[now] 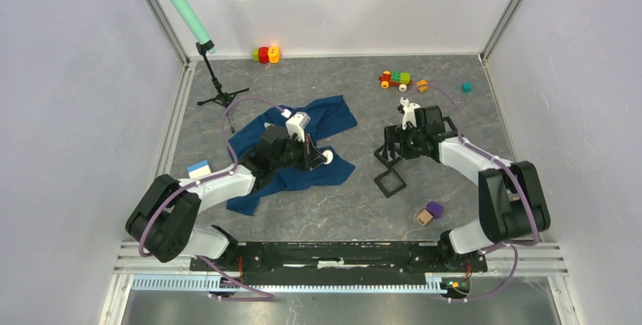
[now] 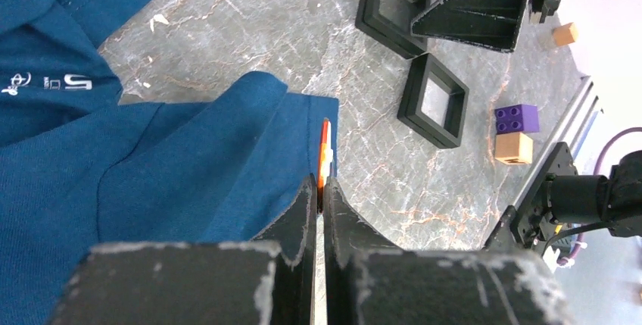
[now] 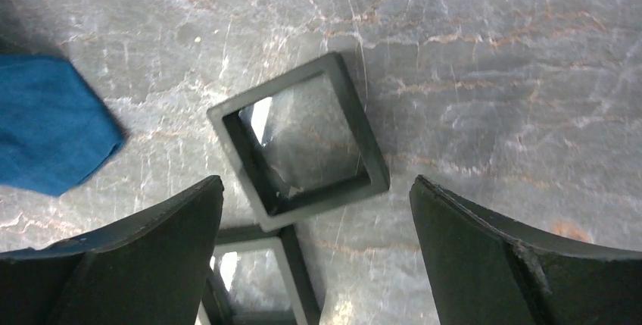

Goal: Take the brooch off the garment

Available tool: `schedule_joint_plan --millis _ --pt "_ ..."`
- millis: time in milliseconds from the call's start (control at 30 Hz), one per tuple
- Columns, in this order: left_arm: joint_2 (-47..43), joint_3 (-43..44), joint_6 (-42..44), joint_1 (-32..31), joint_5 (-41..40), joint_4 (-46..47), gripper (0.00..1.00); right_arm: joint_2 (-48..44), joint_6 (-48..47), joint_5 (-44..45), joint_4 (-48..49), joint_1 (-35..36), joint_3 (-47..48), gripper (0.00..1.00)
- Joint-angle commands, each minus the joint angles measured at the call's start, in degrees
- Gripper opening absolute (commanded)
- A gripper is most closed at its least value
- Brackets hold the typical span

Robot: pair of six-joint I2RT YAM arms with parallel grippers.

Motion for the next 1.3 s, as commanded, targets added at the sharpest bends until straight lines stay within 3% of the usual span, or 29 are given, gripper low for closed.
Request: schedule_joint_plan --millis 0,133,367,633,833,1100,1267 --pt "1.8 1.9 1.1 -0.2 -1.4 1.1 0.02 5.8 -2.5 -2.8 1.1 -0.3 5.9 0.98" --pt "1.2 1.3 0.2 1.5 -7.1 -1.4 0.02 7.0 -3.1 -7.8 1.7 0.0 6.3 0.98" --pt "0.6 1.0 0.5 2.3 -9.1 -2.5 0.02 5.7 -5.0 -2.6 0.2 5.4 4.5 0.98" --pt "0.0 1.0 1.2 2.4 -9.7 -3.0 0.02 6.6 -4.4 4.5 -1.9 9.8 6.2 0.90" --pt "-0.6 0.9 1.9 2.3 -9.4 -3.1 0.02 8.4 -3.8 4.9 -2.1 10.3 7.9 0.80" --pt "-1.4 0.2 2.9 2.2 -5.5 -0.3 0.02 7.1 -0.9 0.7 -1.0 10.3 7.4 0.70" --pt "0.0 -0.5 1.2 2.1 1.4 5.3 0.02 4.2 4.0 -8.0 3.4 9.9 4.5 0.68"
